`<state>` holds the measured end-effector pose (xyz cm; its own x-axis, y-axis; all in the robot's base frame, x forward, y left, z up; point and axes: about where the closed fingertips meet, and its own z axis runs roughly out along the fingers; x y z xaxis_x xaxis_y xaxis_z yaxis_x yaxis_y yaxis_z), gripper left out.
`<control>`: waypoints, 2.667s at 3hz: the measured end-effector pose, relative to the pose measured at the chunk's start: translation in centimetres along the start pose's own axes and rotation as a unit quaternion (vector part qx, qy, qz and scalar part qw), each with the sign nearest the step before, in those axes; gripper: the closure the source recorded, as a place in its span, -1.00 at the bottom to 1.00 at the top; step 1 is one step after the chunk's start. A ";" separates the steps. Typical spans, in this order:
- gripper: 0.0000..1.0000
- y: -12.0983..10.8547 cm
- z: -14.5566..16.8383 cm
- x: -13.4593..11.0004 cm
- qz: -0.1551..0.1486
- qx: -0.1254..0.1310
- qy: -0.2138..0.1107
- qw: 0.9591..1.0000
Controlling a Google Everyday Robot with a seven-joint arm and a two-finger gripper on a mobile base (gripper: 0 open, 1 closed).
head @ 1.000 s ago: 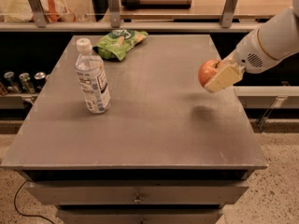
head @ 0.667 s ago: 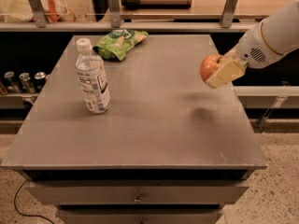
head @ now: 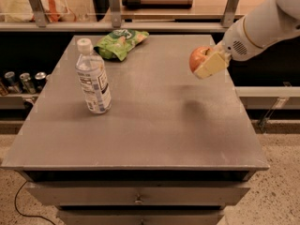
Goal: Move apple near green rice chip bag
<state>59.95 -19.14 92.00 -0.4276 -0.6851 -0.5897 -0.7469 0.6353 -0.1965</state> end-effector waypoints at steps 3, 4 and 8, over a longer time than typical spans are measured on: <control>1.00 -2.1 10.4 -12.7 -0.001 0.024 0.002 1.000; 1.00 -2.8 13.8 -15.0 0.020 0.039 0.010 0.999; 0.16 -3.7 20.3 -18.9 0.066 0.067 0.022 0.995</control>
Offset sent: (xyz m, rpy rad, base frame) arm 0.1399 0.1280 0.0045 -0.0331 -0.0474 -0.0222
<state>81.13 -1.36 87.99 -0.5416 -0.6050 -0.5837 -0.6095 0.7608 -0.2230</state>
